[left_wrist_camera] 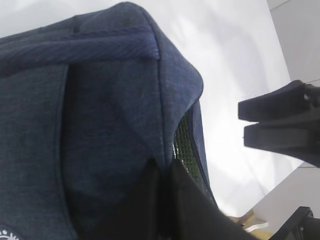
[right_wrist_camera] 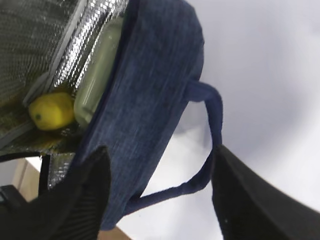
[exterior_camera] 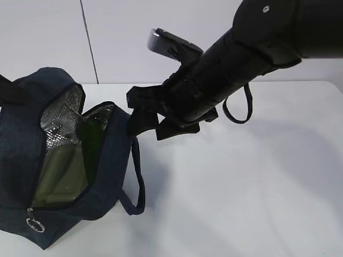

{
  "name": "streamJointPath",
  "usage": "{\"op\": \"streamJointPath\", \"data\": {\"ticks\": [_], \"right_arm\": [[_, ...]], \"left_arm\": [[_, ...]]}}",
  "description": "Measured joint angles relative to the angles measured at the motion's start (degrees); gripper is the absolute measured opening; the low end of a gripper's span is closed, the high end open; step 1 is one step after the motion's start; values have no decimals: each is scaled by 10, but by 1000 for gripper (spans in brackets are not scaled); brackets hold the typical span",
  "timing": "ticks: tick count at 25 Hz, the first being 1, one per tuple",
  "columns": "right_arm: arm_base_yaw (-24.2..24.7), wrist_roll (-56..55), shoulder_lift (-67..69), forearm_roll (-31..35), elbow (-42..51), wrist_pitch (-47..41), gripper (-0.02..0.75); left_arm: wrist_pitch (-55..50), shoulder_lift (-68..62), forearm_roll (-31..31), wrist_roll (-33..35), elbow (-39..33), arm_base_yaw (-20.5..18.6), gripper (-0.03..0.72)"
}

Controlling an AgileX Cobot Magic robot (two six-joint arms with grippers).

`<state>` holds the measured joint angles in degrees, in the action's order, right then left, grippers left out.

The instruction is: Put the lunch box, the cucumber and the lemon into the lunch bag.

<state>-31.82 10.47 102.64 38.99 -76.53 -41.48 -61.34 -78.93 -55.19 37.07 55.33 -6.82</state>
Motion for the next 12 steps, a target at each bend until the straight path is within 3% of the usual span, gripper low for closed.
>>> {"op": "streamJointPath", "data": {"ticks": [8,12], "right_arm": [[0,77,45,111,4,-1,461],[0,173,45,209,19,3,461]], "left_arm": [[0,0,7,0,0,0,1],[0,0,8,0,0,0,1]]}}
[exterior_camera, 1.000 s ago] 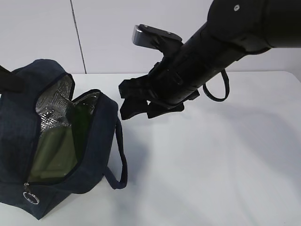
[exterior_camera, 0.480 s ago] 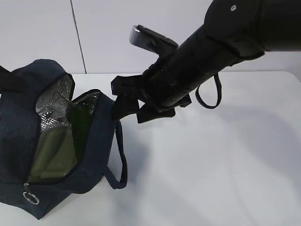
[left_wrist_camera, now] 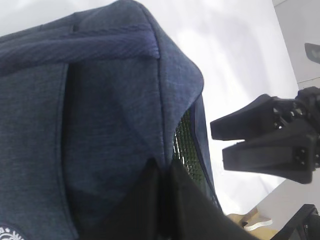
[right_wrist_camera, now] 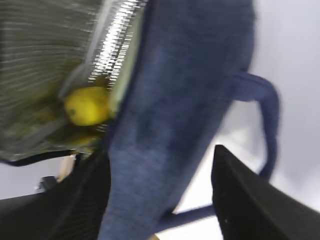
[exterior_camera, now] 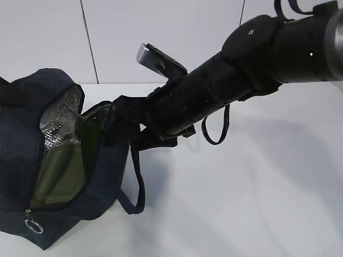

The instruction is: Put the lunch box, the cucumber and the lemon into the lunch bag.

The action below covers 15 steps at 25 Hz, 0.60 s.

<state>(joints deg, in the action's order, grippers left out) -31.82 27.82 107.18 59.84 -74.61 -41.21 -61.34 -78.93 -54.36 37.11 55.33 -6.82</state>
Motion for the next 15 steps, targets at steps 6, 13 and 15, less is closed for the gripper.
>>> {"op": "streamJointPath", "data": {"ticks": [6,13,15], "right_arm": [[0,74,0,88,39,7,461],[0,205,0,226,84,14,461],[0,241,0,259,93,15,461]], "left_arm": [[0,0,5,0,0,0,1],[1,0,5,0,0,0,1],[2,0,6,0,0,0,1]]}}
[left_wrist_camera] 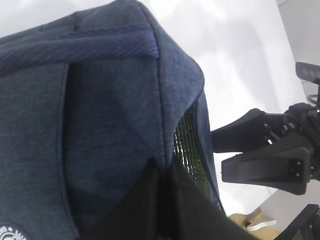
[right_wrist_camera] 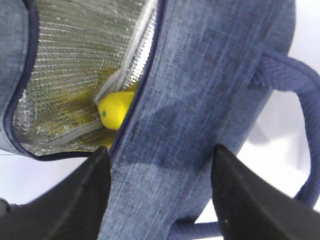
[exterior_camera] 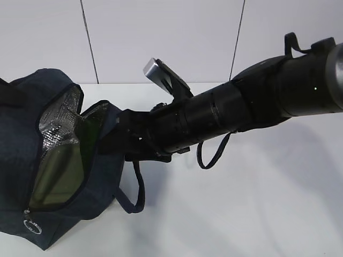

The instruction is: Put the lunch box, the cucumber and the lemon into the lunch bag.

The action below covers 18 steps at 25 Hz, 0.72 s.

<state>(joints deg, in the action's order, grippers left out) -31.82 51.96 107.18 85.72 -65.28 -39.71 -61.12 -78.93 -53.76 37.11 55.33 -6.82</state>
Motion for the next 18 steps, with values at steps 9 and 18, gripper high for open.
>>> {"op": "streamJointPath", "data": {"ticks": [9,18], "right_arm": [[0,37,0,38,27,18,417],[0,111,43,150,30,-45,329]], "left_arm": [[1,0,5,0,0,0,1],[2,0,9,0,0,0,1]]}}
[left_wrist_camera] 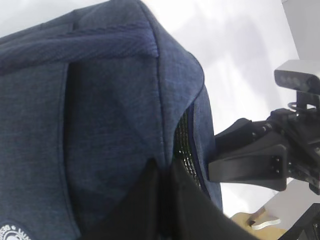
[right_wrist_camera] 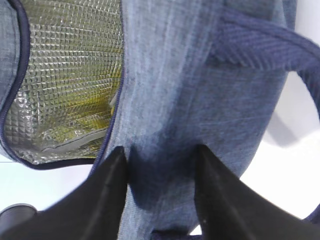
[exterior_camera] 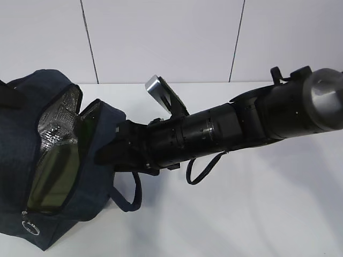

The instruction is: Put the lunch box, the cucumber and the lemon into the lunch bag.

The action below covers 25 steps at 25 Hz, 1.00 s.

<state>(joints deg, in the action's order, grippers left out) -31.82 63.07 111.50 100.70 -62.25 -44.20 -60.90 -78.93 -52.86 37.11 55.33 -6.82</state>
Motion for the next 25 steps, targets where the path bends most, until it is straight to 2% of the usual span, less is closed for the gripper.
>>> {"op": "streamJointPath", "data": {"ticks": [6,17,22,25], "right_arm": [[0,18,11,20,0,-14,298],[0,20,12,23,0,-18,13],[0,26,12,20,0,-17,0],[0,28,-2,-3,0,-8,0]], "left_arm": [[2,0,2,0,0,0,1],[2,0,2,0,0,0,1],[2,0,4,0,0,0,1],[1,0,4,0,0,0,1]]}}
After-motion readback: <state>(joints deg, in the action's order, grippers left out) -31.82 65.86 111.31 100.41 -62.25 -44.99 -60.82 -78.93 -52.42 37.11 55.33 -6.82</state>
